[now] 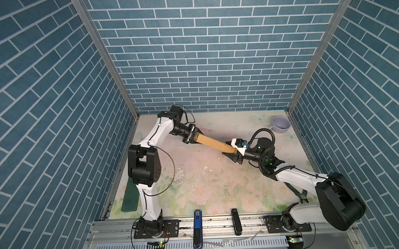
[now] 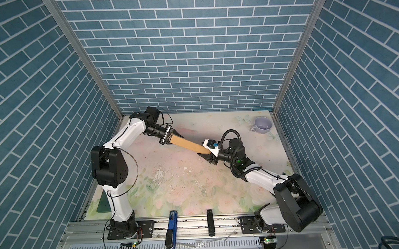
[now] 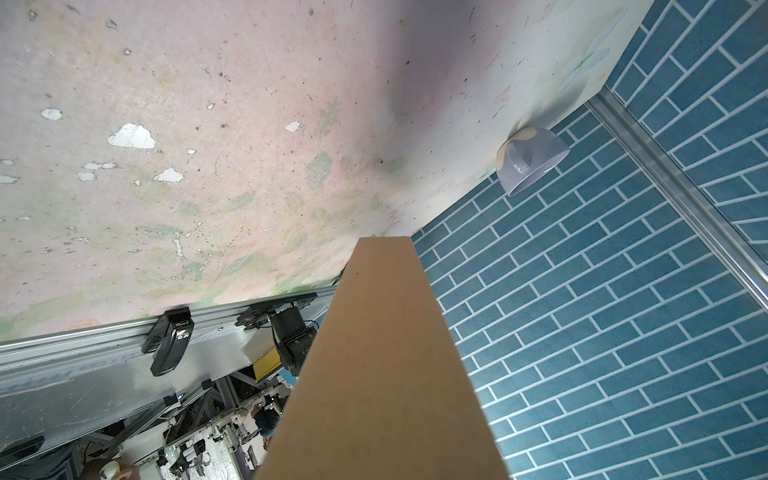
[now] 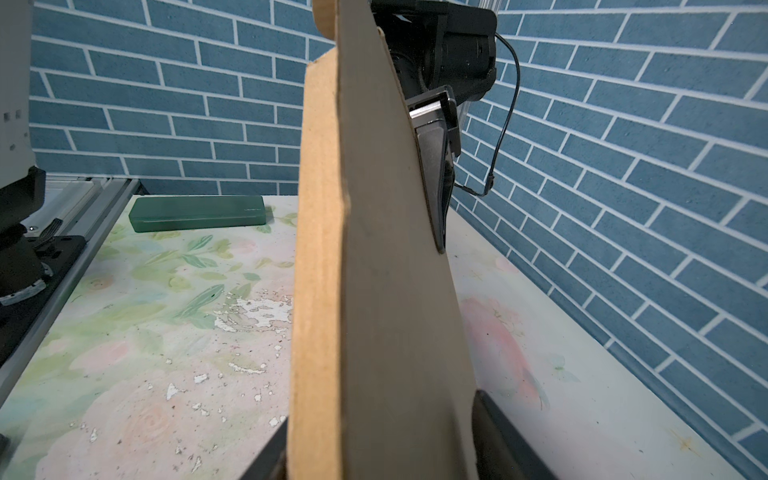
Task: Fold the paper box
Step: 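Hold the box lifted between the left and right grippers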
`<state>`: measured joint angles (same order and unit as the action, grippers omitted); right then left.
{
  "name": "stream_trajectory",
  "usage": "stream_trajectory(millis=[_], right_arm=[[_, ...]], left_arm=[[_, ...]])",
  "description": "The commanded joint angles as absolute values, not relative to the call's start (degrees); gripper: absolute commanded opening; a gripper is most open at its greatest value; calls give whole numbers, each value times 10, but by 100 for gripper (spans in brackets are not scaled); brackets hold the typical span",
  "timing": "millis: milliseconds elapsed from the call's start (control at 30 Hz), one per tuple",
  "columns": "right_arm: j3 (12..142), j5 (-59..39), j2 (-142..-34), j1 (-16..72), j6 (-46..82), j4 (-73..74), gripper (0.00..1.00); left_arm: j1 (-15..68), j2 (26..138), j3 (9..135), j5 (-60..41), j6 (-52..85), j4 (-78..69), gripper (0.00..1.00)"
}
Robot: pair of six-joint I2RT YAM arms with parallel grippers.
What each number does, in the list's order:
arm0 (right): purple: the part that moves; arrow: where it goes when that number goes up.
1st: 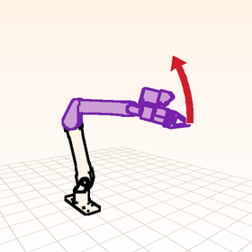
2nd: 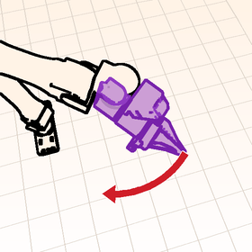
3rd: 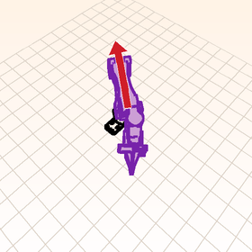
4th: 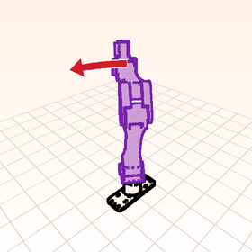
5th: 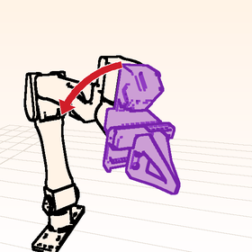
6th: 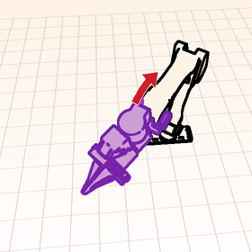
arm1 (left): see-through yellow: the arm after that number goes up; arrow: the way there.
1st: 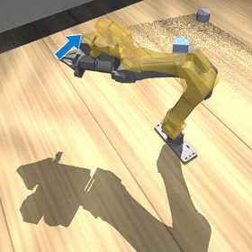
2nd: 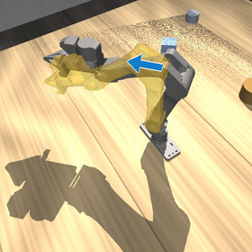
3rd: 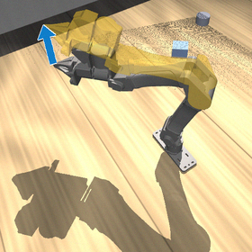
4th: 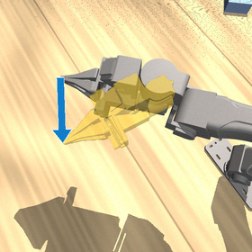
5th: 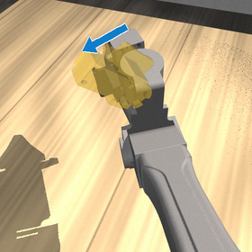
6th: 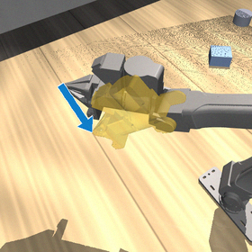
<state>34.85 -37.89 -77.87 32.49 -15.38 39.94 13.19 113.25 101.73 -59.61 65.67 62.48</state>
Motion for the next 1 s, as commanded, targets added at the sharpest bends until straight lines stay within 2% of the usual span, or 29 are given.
stream_trajectory(millis=[0, 267, 367, 967], right_arm=[[346, -368, -770, 330, -172, 400, 53], [343, -370, -761, 330, -175, 395, 45], [342, -371, -758, 331, -176, 392, 43], [328, -353, -718, 330, -196, 364, 39]], left_arm=[[143, 1146, 1026, -610, 640, 653, 24], [143, 1154, 1036, -615, 640, 646, 30], [143, 1160, 1043, -620, 638, 642, 35], [128, 1176, 1046, -643, 634, 571, 51]])
